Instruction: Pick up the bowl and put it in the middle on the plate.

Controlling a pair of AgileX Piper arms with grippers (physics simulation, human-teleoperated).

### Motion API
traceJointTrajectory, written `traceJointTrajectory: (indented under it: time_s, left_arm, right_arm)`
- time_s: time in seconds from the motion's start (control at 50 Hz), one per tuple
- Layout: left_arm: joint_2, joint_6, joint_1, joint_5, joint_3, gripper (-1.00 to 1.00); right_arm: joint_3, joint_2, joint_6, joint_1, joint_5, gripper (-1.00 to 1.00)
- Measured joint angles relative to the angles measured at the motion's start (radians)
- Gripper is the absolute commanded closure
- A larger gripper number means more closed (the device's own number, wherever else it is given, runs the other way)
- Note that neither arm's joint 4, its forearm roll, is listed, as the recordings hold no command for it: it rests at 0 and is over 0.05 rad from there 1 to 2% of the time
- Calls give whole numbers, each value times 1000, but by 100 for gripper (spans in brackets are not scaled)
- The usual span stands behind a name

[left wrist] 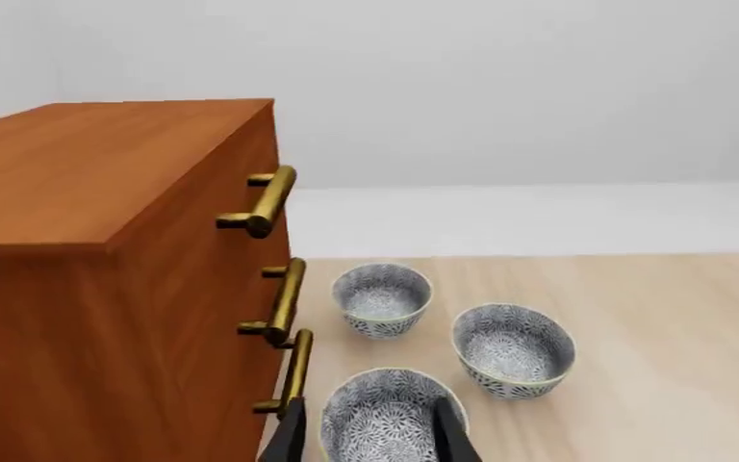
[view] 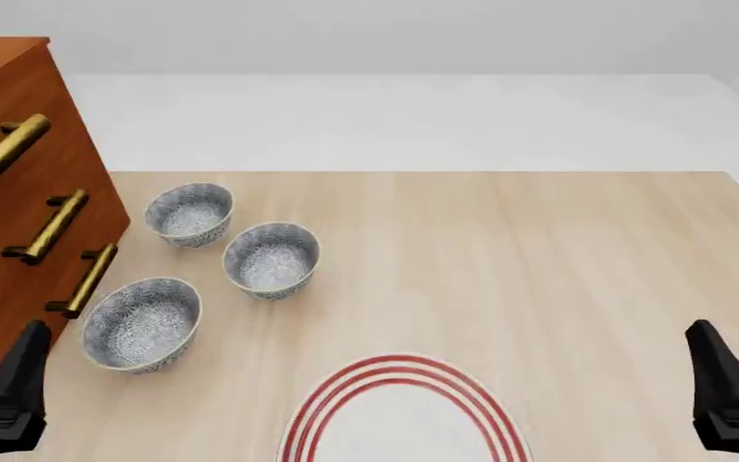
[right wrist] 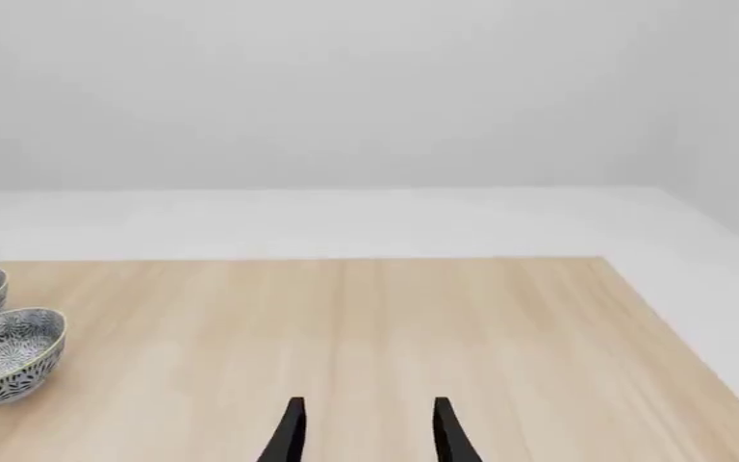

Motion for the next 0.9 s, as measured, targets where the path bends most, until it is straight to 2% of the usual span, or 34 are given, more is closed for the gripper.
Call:
traceJointTrajectory:
  time_s: [0.42,0.62,0.74,0.9]
  left_arm:
    - [-18,-22,-12,-24,20,-100]
    - [-20,-24,-13,-26,22,-100]
    - [-20,-25,-13,-26,22,-100]
    - [-21,-25,-13,-27,23,-100]
  right_arm:
    - [2,-20,-6,12,-11,-100]
    - [-15,12,17,13,-19,-100]
    - [-54,37,25,19,-5,-100]
    - [-172,80,15,52,50,-100]
